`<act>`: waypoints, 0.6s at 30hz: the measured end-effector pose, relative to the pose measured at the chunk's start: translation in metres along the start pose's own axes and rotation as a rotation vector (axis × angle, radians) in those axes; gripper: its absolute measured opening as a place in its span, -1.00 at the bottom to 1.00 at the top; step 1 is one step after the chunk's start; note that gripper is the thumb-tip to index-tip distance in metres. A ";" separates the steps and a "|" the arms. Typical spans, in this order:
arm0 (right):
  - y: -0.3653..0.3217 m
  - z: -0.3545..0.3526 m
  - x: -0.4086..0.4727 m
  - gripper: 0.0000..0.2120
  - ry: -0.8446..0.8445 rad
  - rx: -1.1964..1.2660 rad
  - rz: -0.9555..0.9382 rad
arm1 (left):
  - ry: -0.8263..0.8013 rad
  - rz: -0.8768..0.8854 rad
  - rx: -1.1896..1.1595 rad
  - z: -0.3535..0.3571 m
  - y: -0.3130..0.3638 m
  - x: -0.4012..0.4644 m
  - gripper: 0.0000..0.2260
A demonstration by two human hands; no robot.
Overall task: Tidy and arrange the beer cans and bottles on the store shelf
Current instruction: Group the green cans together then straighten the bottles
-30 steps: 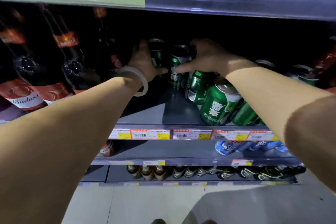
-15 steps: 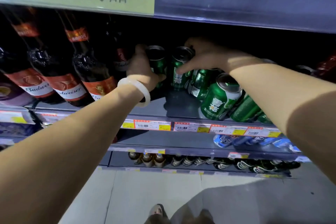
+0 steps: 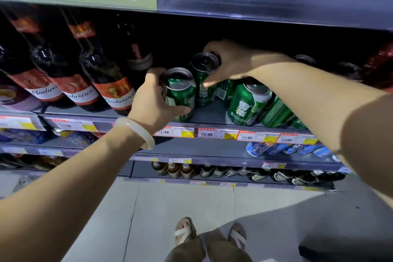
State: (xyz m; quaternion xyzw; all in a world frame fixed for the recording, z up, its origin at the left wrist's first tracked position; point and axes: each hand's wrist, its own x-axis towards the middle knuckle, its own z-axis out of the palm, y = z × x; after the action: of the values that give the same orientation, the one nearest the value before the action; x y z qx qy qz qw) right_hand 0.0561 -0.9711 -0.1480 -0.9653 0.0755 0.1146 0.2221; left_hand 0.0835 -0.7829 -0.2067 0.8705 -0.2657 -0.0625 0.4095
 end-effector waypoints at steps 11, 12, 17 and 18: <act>0.012 -0.021 -0.048 -0.56 0.294 0.049 0.175 | -0.020 0.056 -0.090 0.030 0.014 -0.004 -0.29; 0.016 -0.018 -0.055 -0.62 0.339 0.063 0.211 | -0.024 0.042 -0.126 0.035 0.016 -0.003 -0.29; 0.022 -0.004 -0.075 -0.68 0.394 0.100 0.300 | -0.043 0.017 -0.218 0.056 0.031 -0.003 -0.32; 0.022 -0.003 -0.076 -0.68 0.389 0.098 0.308 | -0.039 0.015 -0.233 0.058 0.034 -0.002 -0.32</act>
State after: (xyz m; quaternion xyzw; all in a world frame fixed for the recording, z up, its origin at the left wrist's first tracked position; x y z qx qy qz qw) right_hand -0.0206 -0.9849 -0.1347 -0.9344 0.2685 -0.0446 0.2297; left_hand 0.0488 -0.8389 -0.2198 0.8136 -0.2711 -0.1066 0.5031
